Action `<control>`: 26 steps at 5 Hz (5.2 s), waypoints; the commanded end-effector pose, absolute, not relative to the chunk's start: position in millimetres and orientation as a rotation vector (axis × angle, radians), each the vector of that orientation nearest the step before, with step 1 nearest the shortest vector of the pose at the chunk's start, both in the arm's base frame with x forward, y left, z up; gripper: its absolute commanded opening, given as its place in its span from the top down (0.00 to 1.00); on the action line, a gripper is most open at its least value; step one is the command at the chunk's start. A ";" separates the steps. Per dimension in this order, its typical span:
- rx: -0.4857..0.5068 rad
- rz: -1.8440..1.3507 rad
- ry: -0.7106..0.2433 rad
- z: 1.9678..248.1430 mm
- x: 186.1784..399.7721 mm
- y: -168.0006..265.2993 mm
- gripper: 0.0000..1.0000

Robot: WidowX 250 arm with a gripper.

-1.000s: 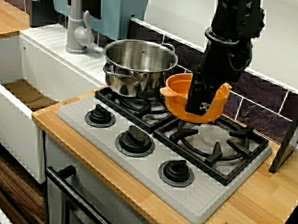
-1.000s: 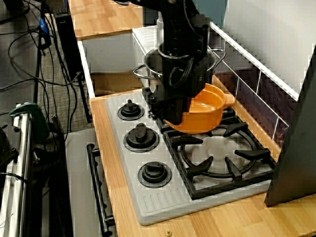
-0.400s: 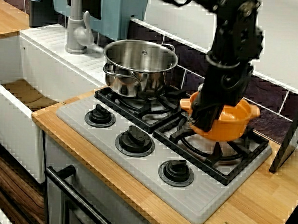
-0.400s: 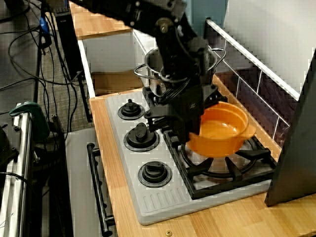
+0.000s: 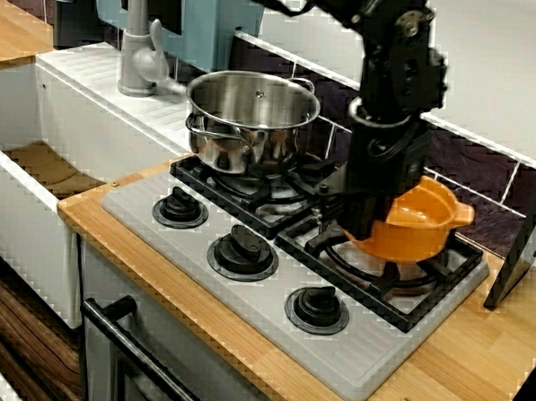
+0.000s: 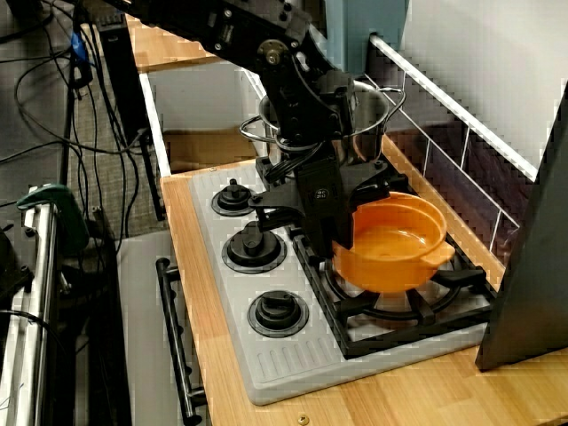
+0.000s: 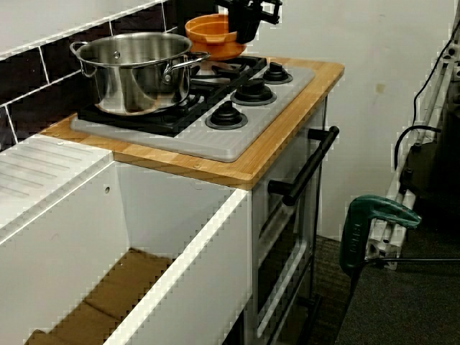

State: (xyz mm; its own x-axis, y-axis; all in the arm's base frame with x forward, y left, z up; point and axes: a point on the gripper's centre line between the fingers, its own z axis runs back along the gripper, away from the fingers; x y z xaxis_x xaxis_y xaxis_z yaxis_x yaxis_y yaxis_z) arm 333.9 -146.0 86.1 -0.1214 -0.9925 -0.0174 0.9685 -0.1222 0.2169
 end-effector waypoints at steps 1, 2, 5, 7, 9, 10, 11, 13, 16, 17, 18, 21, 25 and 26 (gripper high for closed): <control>0.223 -1.578 -0.234 104.3 337.6 -128.3 0.00; 0.219 -1.542 -0.233 109.8 333.8 -123.0 0.00; 0.181 -1.462 -0.250 138.3 321.7 -131.4 0.00; 0.060 -1.175 -0.204 130.8 313.9 -136.6 0.00; 0.061 -1.122 -0.178 114.0 318.2 -137.6 0.00; 0.060 -1.108 -0.167 108.8 319.6 -140.1 0.00; 0.056 -1.099 -0.168 103.3 319.9 -142.8 0.00; 0.050 -1.101 -0.138 89.9 328.1 -152.0 0.00; 0.040 -1.095 -0.134 90.3 329.8 -150.4 0.00; 0.026 -1.090 -0.132 90.7 333.1 -152.9 0.00; 0.013 -1.084 -0.145 107.6 344.3 -158.4 0.00; 0.033 -1.090 -0.125 120.7 356.0 -165.0 0.00; 0.009 -1.034 -0.073 105.1 340.1 -182.1 0.00; 0.008 -1.023 -0.060 97.0 341.1 -181.3 0.00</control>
State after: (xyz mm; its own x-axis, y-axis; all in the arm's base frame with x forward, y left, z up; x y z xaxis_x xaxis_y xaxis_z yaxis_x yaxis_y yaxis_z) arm 344.7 -183.7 88.0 0.5236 -0.8518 0.0171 0.8517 0.5239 0.0134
